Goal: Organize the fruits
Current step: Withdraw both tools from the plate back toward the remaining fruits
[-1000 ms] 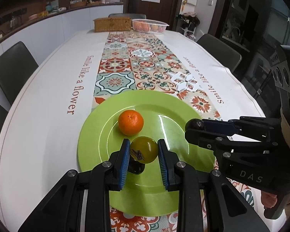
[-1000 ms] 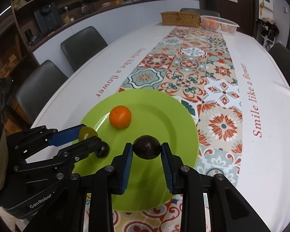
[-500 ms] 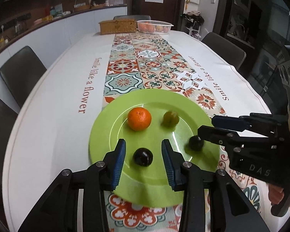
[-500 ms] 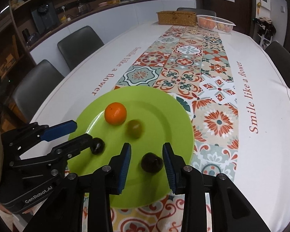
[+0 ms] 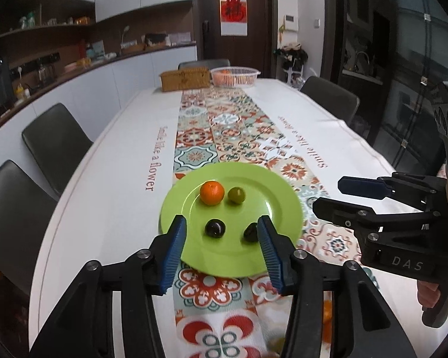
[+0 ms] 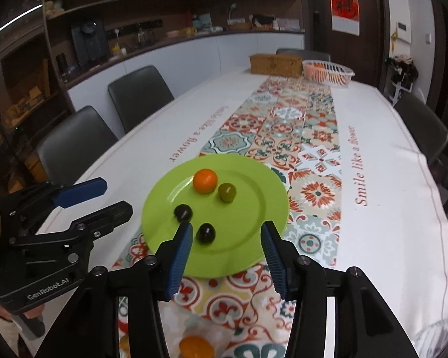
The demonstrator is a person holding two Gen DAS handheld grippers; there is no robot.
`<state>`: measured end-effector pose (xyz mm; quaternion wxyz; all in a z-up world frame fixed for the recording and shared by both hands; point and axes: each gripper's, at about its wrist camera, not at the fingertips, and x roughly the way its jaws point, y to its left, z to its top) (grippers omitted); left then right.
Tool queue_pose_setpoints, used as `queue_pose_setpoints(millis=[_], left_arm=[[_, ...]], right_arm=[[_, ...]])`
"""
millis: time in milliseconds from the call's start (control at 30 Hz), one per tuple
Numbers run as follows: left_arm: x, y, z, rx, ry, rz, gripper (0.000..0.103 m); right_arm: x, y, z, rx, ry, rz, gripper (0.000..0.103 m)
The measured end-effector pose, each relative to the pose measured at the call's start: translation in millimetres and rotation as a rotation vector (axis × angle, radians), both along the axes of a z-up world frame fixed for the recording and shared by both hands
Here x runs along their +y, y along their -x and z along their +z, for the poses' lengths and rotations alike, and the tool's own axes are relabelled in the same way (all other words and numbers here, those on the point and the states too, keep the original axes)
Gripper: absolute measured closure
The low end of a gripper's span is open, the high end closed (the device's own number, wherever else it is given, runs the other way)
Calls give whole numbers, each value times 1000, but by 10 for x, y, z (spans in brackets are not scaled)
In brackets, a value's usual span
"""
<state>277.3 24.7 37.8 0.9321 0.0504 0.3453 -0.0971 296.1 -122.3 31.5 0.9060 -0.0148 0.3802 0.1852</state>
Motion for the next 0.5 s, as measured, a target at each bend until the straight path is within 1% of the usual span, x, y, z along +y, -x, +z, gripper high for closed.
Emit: queue_pose_setpoints(millis=[33, 100, 200, 333, 400, 500], left_arm=[[-4, 54, 30, -9, -1, 1, 54], [-11, 185, 100, -30, -1, 1, 49], [-9, 337, 169, -53, 8, -2, 45], [3, 550, 212, -68, 23, -1, 44], [14, 641, 225, -80, 21, 2, 41], [25, 798, 230, -95, 19, 8, 39]], right_arm=[[-8, 84, 41, -13, 0, 1, 54], [-17, 200, 89, -26, -4, 4, 54], [-24, 382, 162, -46, -12, 14, 54], [0, 616, 236, -82, -10, 21, 47], [12, 730, 257, -98, -1, 30, 47], [21, 859, 263, -107, 7, 35, 47]])
